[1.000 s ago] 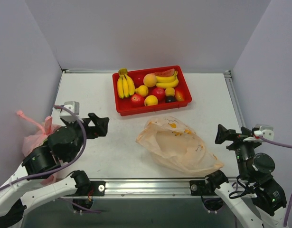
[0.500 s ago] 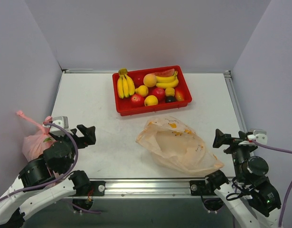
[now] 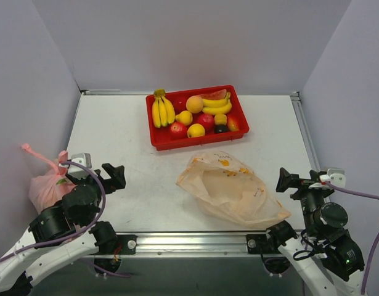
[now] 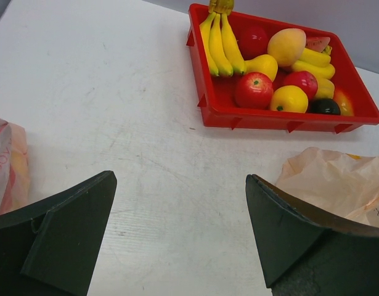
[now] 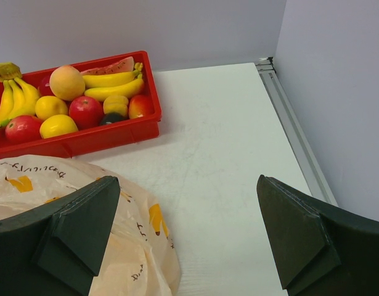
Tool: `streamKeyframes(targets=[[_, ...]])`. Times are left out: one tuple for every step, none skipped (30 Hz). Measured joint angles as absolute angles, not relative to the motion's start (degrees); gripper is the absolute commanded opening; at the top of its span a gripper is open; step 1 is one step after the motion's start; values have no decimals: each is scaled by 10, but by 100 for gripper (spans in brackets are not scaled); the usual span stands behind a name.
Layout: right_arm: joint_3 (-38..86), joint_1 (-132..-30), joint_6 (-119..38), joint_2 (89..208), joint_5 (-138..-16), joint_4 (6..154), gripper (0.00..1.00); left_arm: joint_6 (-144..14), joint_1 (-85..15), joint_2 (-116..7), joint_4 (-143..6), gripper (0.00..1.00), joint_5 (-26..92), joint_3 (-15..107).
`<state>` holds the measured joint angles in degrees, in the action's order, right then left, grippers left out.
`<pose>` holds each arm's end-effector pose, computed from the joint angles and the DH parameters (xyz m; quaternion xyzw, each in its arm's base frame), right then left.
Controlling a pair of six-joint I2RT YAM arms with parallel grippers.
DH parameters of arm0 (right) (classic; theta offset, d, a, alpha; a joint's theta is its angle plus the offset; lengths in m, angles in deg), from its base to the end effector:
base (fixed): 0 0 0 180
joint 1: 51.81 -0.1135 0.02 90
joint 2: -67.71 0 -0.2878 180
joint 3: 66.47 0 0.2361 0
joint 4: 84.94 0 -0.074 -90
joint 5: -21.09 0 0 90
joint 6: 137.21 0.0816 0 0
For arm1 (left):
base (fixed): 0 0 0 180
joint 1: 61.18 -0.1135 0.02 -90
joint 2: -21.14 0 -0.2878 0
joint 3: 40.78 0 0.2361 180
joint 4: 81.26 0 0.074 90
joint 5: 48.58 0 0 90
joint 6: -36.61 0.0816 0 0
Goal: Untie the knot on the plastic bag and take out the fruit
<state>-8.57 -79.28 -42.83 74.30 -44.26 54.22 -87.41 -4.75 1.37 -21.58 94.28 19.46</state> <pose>0.0400 -0.0176 0.3577 0.0357 0.6451 0.0748 0.7596 0.0792 -0.0017 0.3235 -0.1110 0.7662 -0.1126 0.6229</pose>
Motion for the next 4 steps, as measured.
streamKeyframes(targets=[[-86,-793,-428,743,-443,542,100,-875,-48,14,-216,97,944,194],[-86,-793,-428,743,-443,542,100,-875,-48,14,-216,97,945,194],[-86,-793,-428,743,-443,542,100,-876,-48,14,-216,97,947,194],[-86,-793,-428,743,-443,542,100,-877,-48,14,-216,97,948,194]])
